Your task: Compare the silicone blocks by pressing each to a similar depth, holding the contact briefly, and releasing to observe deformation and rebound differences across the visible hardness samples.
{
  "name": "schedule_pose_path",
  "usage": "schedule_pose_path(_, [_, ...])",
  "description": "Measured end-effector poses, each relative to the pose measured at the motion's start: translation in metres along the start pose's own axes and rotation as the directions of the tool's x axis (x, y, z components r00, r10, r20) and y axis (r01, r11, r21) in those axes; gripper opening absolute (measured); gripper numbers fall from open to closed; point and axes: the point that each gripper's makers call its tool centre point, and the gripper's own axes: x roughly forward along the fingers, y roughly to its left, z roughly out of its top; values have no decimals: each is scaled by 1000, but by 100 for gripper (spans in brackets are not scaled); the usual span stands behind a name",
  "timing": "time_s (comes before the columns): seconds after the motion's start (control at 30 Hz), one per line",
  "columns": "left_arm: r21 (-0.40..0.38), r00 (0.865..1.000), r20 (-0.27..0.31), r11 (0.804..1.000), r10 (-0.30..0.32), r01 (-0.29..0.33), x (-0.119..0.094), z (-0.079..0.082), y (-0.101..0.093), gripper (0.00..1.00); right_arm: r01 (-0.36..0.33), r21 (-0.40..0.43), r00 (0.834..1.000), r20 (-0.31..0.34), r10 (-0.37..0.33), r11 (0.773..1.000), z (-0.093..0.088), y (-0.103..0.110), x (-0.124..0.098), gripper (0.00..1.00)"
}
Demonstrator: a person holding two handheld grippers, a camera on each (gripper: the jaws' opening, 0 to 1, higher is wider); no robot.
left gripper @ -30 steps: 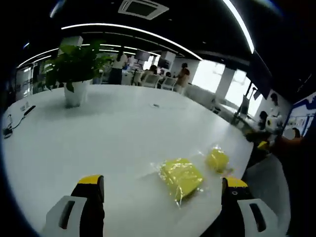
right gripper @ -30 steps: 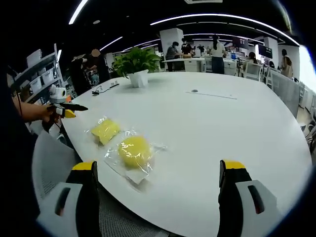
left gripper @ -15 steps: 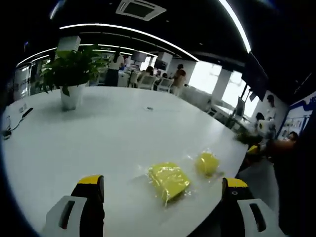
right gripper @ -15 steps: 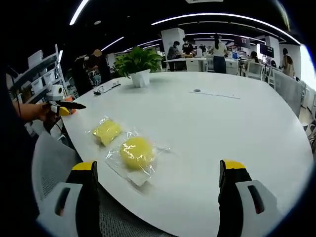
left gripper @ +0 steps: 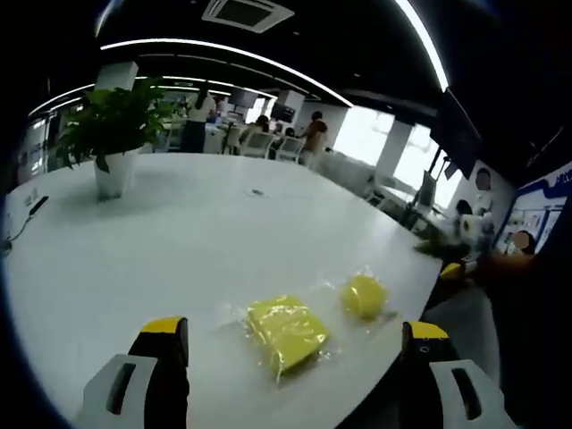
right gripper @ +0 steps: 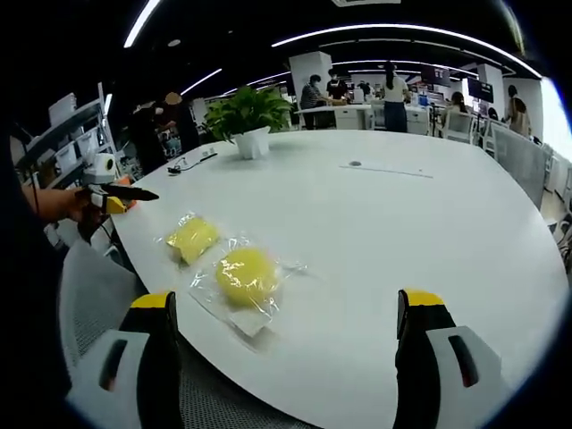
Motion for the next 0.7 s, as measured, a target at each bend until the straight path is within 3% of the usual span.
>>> schedule_pose_path(0.43, [-7, 998, 15, 998, -56, 56, 29, 21, -27, 100, 3, 1, 1000, 14, -3, 1000, 1, -4, -4, 96])
schedule_pose_path(0.7, [-4, 995, 29, 995, -96, 96, 49, 39, -33, 100, 3, 2, 1000, 14, -3, 1000, 0, -2, -7, 96])
